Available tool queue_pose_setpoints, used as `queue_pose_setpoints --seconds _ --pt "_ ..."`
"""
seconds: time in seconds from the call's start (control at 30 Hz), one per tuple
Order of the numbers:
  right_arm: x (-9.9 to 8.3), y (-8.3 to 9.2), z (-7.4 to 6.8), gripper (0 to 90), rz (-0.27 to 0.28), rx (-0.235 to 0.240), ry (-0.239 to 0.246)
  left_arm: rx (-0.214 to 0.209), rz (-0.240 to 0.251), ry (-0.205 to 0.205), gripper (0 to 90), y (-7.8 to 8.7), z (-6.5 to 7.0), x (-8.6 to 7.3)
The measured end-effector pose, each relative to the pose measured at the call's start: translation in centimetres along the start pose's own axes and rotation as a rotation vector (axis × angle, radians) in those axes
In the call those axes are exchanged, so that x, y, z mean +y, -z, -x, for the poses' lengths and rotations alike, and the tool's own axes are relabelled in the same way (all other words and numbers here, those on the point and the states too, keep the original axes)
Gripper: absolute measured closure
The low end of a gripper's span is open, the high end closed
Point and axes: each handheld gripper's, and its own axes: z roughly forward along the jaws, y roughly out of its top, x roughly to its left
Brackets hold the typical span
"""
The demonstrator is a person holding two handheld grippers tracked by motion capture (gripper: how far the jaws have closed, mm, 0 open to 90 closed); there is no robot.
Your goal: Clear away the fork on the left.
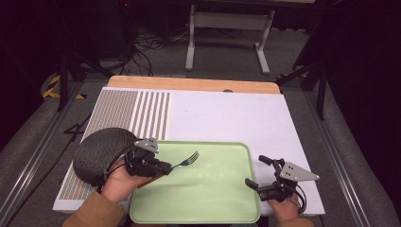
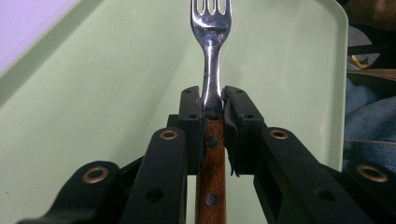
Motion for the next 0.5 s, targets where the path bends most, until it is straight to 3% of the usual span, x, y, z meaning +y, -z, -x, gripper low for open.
queue_pose_setpoints --seconds 0.5 --pt "0.0 0.0 0.0 1.8 -0.001 0.004 -0.001 -0.042 -0.058 0.020 78.5 -1.7 0.3 -0.3"
